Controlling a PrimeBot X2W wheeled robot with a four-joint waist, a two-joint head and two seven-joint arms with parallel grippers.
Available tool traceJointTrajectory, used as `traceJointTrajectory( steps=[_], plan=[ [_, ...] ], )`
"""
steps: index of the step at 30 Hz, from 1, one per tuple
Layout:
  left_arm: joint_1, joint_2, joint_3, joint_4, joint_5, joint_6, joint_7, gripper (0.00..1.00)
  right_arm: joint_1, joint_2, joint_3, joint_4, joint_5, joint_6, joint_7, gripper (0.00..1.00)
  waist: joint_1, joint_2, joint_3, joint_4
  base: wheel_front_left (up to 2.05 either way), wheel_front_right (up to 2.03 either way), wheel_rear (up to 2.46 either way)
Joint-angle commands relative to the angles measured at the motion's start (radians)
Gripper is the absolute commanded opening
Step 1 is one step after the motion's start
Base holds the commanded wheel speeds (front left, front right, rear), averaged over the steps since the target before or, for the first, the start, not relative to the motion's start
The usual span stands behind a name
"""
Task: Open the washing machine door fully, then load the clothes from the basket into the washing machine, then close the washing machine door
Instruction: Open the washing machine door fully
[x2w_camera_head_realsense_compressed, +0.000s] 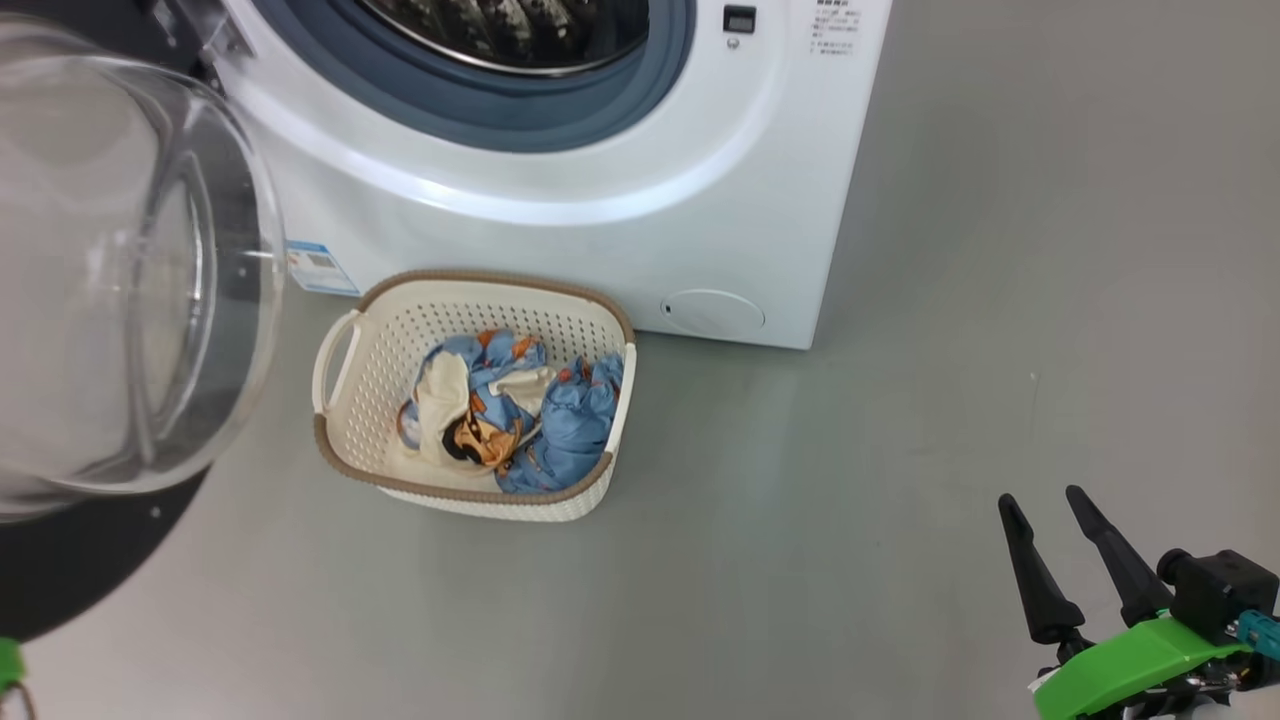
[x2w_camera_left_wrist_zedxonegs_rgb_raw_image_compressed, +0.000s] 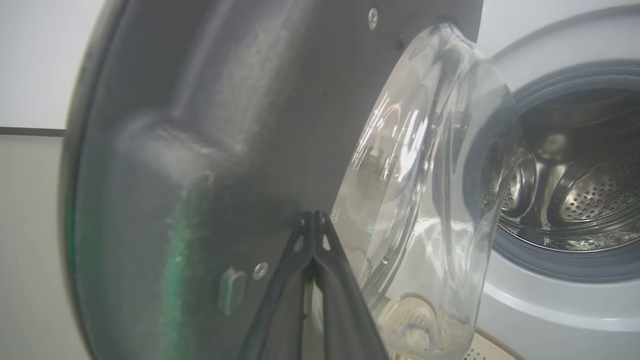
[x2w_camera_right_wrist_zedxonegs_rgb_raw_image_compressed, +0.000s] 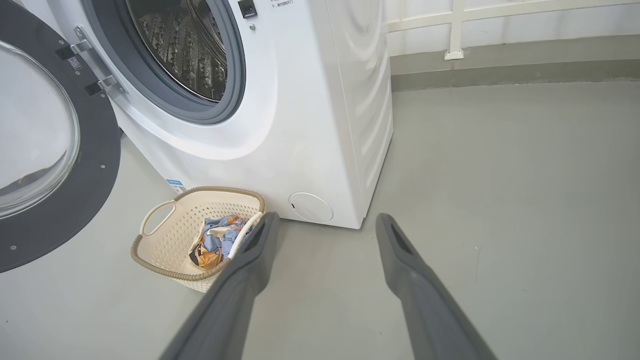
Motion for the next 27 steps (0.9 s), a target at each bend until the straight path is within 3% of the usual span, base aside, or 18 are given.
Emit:
traceJointTrajectory(
  steps=[1, 18, 27],
  plan=[
    [-0.045, 0.072, 0.062, 0.004, 0.009, 0.005, -0.006, 0.00, -0.026, -0.015, 0.027, -0.023, -0.013, 0.002, -0.012, 1.00, 0.0000, 0.0000, 0.020, 0.000, 0.00, 0.00, 0.00],
    [-0.271, 0.260, 0.244, 0.300, 0.067, -0.030, -0.006, 0.00, -0.118, -0.026, 0.050, -0.026, -0.039, 0.002, -0.012, 1.00, 0.0000, 0.0000, 0.181, -0.006, 0.00, 0.00, 0.00],
    [-0.376, 0.337, 0.292, 0.451, 0.117, -0.018, -0.006, 0.00, -0.169, -0.033, 0.060, -0.032, -0.054, 0.002, -0.012, 1.00, 0.0000, 0.0000, 0.259, -0.008, 0.00, 0.00, 0.00]
  ],
)
